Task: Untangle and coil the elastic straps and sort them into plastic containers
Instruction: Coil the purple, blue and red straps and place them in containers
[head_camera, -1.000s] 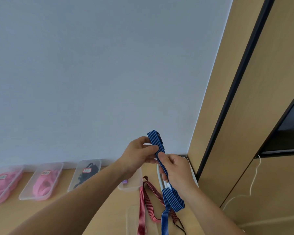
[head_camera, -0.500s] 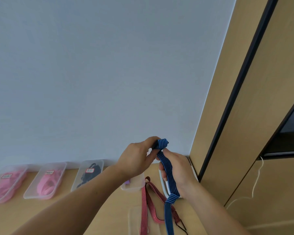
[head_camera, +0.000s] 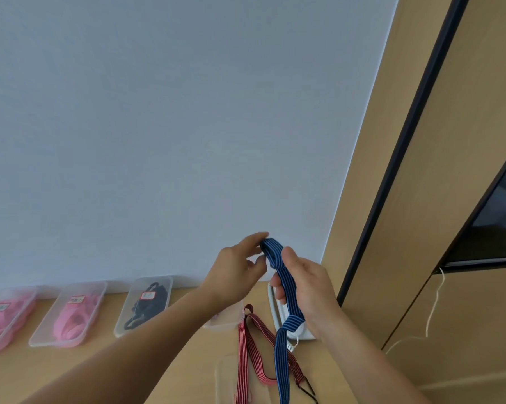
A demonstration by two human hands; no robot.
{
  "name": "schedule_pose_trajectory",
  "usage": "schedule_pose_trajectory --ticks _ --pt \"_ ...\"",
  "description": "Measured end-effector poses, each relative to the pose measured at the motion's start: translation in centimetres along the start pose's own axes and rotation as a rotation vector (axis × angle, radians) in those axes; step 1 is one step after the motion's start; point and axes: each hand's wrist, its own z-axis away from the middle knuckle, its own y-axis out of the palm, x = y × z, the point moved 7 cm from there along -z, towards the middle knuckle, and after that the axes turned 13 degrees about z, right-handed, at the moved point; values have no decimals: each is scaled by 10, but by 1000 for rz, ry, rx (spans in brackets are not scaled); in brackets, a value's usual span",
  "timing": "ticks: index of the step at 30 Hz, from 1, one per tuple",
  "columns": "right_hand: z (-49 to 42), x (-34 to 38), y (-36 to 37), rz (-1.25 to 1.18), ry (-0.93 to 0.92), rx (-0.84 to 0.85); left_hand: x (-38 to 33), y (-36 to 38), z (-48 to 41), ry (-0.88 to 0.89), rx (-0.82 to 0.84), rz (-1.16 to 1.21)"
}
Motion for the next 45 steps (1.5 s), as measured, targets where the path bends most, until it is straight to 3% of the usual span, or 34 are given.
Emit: schedule_pose_trajectory --ticks 2,4,7,16,26,32,40,45 --pt "-1 4 -4 6 -49 -33 13 9 -1 -379 83 460" --pt "-1 5 -5 29 -88 -37 5 22 3 -513 238 701" --pt "0 3 1 75 -120 -13 -11 29 6 -443 342 733" --pt "-5 -14 2 -85 47 62 -21 13 -17 -324 139 853" --pt "-1 -15 2 -63 99 206 -66 -24 -58 -254 144 976" --pt "-5 15 -2 7 -95 29 -57 -2 -45 -311 249 851" --pt "0 13 4 47 -77 -43 -30 8 -30 -366 160 990" --pt "0 7 3 21 -31 -37 -16 6 -24 -282 190 884"
